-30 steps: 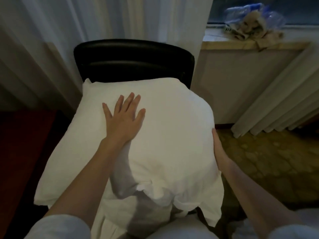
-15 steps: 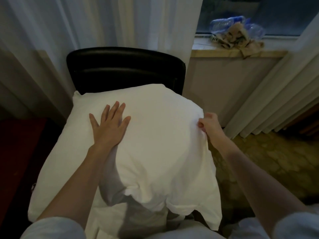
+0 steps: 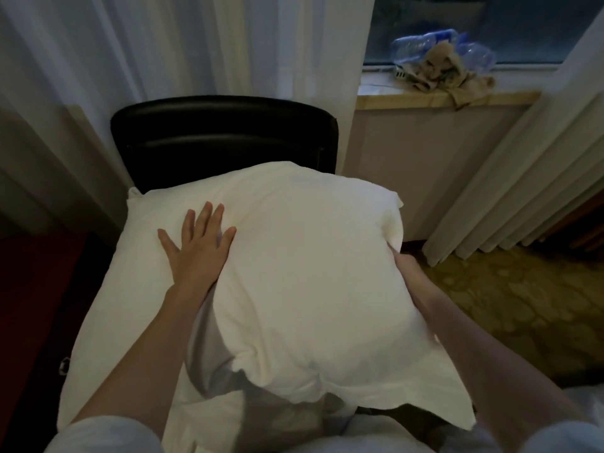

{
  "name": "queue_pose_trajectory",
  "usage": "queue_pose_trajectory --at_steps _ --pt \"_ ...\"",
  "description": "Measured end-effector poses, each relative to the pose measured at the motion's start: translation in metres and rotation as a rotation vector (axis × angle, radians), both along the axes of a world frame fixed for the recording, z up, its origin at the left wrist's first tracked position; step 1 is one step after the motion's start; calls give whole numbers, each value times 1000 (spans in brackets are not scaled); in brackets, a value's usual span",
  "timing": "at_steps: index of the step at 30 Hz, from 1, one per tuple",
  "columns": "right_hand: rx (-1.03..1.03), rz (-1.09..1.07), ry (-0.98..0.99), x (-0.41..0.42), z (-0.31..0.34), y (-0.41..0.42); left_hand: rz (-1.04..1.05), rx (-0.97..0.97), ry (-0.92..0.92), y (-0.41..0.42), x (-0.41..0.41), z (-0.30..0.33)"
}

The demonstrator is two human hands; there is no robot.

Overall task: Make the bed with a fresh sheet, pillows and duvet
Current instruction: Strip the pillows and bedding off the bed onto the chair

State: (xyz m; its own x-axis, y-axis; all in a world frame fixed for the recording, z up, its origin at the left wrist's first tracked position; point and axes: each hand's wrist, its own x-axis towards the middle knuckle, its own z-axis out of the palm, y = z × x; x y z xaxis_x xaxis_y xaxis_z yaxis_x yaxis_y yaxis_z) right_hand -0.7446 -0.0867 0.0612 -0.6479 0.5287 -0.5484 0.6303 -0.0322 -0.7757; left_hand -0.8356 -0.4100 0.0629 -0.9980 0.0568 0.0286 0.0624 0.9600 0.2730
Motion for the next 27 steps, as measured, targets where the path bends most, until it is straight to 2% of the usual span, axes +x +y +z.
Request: queue_pose_trajectory --at_steps 3,7,8,10,13,14,19,22,27 --pt "159 -110 179 -7 27 21 0 -52 21 5 4 -9" --pt "427 -77 420 -6 56 37 1 -101 35 10 4 -19" --pt "515 -47 402 -11 51 39 6 -93 37 9 1 -20" --pt "658 24 228 -19 33 39 11 -73 30 6 -4 -19" --pt "671 197 -140 -16 -3 29 -8 -61 14 13 -7 -18" --pt "662 251 -172 -10 -8 19 -23 -80 15 20 -5 -18" --pt "755 387 166 28 -26 -19 -62 -114 19 37 -2 -18" --pt "827 438 176 49 -38 -36 -67 -121 6 32 -1 -15" --pt "842 371 91 73 -48 -43 -98 -129 -2 33 4 -13"
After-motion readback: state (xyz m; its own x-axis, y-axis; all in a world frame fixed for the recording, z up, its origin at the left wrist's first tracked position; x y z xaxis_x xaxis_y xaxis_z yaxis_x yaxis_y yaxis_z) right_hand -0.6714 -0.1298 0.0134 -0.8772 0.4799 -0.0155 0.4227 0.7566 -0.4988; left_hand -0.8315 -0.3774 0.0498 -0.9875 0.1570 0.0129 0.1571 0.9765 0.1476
